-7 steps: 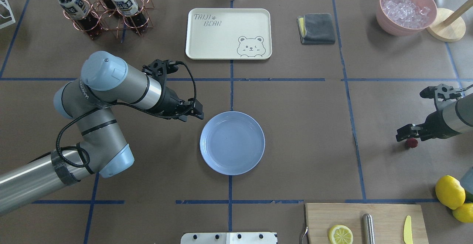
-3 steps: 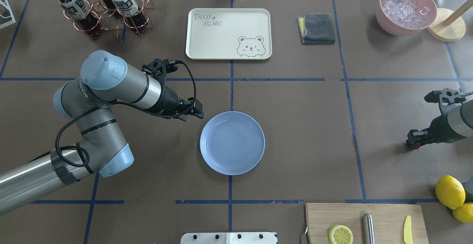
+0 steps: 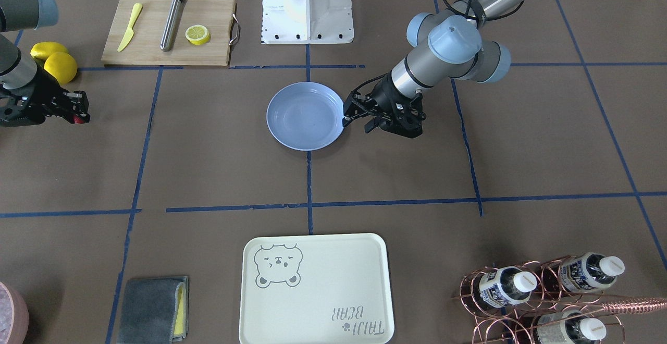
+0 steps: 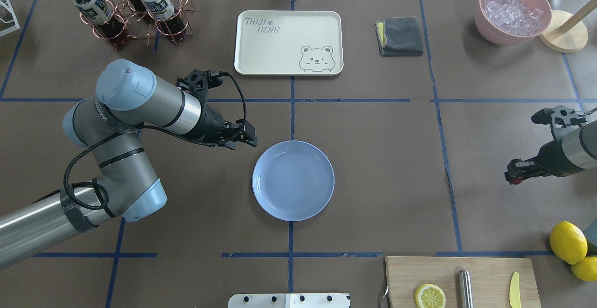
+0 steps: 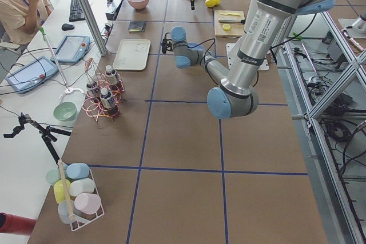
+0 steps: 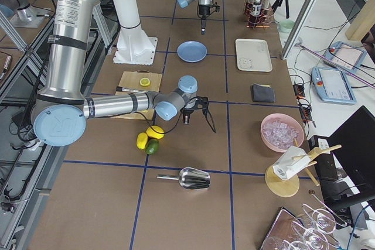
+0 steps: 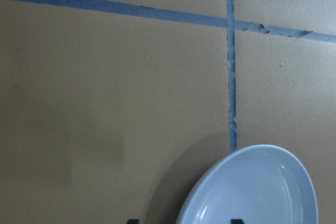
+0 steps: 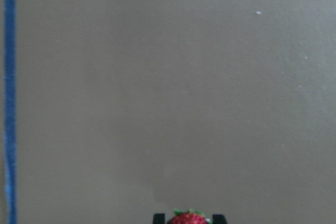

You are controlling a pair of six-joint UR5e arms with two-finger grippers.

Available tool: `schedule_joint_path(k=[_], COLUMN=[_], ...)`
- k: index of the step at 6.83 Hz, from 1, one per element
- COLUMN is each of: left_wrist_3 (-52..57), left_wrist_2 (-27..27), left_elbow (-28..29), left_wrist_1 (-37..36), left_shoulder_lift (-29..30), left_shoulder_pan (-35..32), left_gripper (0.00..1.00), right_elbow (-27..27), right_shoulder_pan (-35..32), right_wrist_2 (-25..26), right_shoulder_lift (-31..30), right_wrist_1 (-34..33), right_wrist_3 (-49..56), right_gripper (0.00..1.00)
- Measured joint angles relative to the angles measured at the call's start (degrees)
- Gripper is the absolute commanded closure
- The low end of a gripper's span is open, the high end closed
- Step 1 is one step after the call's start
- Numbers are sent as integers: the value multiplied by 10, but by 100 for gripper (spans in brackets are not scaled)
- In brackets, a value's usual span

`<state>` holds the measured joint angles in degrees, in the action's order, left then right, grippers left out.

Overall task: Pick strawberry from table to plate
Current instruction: 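Grasp the red strawberry with the right gripper, then carry the strawberry with the right gripper over the plate while the left arm withdraws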

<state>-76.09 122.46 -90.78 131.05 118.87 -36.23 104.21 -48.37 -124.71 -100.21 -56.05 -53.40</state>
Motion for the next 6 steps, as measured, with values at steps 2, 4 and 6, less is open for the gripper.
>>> schedule_joint_path(k=[2,4,6], left_wrist_3=[16,84,175], left_wrist_2=[4,6,6], left_elbow=[-35,-54,-53], left_wrist_1=[0,-3,-4], left_shoulder_lift=[-31,-66,-103], left_shoulder_pan=[-26,-62,-104], left_gripper=[34,34,34], right_elbow=[22,26,25], right_shoulder_pan=[21,71,138], right_wrist_2=[6,35,92], right_shoulder_lift=[70,183,297], right_wrist_1=[-13,-68,-162], right_wrist_3=[-125,-251,-331], right_gripper=[100,100,100])
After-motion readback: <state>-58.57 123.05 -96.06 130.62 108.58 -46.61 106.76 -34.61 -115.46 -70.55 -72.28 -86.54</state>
